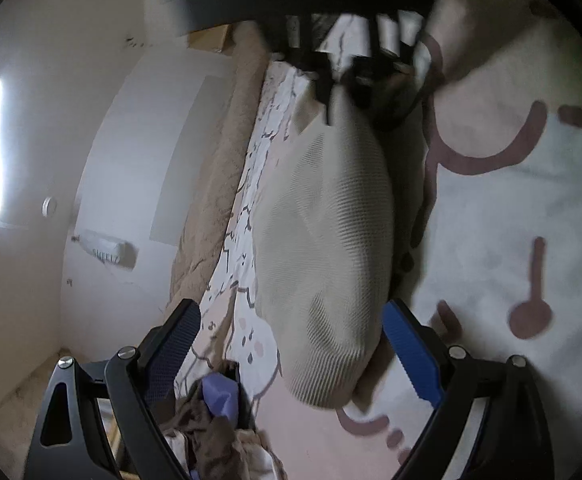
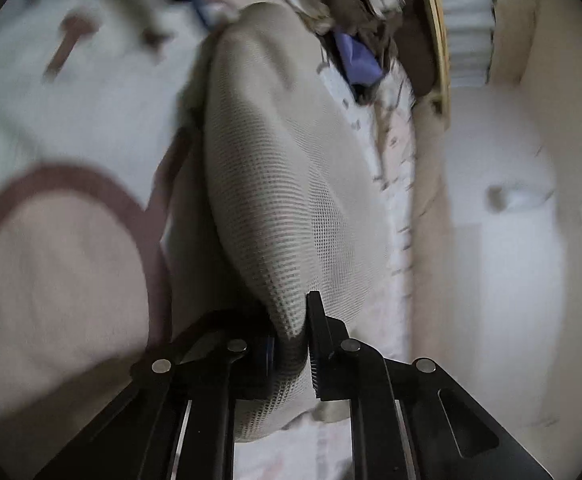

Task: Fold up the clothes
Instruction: 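Grasp the folded pants edge with the left gripper while the right gripper holds it, then lift the pants bundle with both grippers and fold it over once more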

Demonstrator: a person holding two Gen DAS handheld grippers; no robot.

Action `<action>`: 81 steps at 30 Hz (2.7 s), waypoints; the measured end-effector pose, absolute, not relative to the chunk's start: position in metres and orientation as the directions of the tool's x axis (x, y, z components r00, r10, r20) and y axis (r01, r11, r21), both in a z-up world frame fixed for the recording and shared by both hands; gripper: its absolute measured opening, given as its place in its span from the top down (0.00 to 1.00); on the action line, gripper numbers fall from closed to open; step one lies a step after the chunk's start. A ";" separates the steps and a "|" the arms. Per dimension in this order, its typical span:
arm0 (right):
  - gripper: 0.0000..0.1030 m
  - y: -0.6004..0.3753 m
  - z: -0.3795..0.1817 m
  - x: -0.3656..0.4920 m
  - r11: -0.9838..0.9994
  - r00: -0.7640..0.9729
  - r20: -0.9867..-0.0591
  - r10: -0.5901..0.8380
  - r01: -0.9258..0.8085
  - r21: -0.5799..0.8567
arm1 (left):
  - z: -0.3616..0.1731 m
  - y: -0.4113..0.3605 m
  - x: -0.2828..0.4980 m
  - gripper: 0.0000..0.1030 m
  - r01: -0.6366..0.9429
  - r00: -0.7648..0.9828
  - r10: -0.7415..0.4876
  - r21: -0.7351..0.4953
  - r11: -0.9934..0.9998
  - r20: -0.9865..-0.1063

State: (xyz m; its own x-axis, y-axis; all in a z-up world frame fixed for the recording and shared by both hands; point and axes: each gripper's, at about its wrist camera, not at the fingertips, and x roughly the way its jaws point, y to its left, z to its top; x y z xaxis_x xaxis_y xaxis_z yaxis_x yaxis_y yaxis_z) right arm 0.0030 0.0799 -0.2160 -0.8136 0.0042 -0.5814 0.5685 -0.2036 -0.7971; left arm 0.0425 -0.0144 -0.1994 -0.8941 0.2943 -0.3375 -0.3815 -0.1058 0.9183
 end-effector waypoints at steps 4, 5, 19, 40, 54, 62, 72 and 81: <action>0.89 0.083 -0.180 -0.024 -0.387 -0.724 -0.690 -0.010 0.639 -0.665 | -0.200 0.001 0.032 0.10 -0.395 -0.883 0.305 0.916 -0.072 -0.356; 0.89 0.084 -0.173 -0.028 -0.417 -0.710 -0.704 -0.016 0.645 -0.641 | -0.202 0.004 0.030 0.10 -0.396 -0.882 0.305 0.916 -0.062 -0.360; 0.89 0.103 -0.166 -0.036 -0.547 -0.639 -0.768 -0.039 0.657 -0.519 | -0.226 0.009 0.018 0.79 -0.462 -0.849 0.277 0.886 0.027 -0.451; 0.73 0.092 -0.254 0.014 -0.305 -0.855 -0.504 0.121 0.451 -0.839 | -0.202 0.008 -0.004 0.81 -0.661 -0.746 0.282 0.723 -0.203 -0.603; 0.43 0.103 -0.264 0.006 -0.092 -0.889 -0.452 0.073 0.446 -0.890 | -0.188 0.006 -0.024 0.81 -0.730 -0.683 0.312 0.612 -0.305 -0.660; 0.80 0.108 -0.268 -0.008 -0.070 -0.885 -0.459 0.074 0.455 -0.888 | -0.201 0.005 -0.016 0.75 -0.669 -0.736 0.313 0.717 -0.195 -0.601; 0.82 0.113 -0.254 -0.017 -0.078 -0.858 -0.512 0.045 0.508 -0.858 | -0.217 -0.003 -0.019 0.66 -0.642 -0.754 0.265 0.760 -0.104 -0.601; 0.86 0.117 -0.202 -0.030 -0.156 -0.834 -0.551 0.004 0.544 -0.824 | -0.162 0.003 -0.044 0.82 -0.725 -0.684 0.265 0.595 -0.348 -0.679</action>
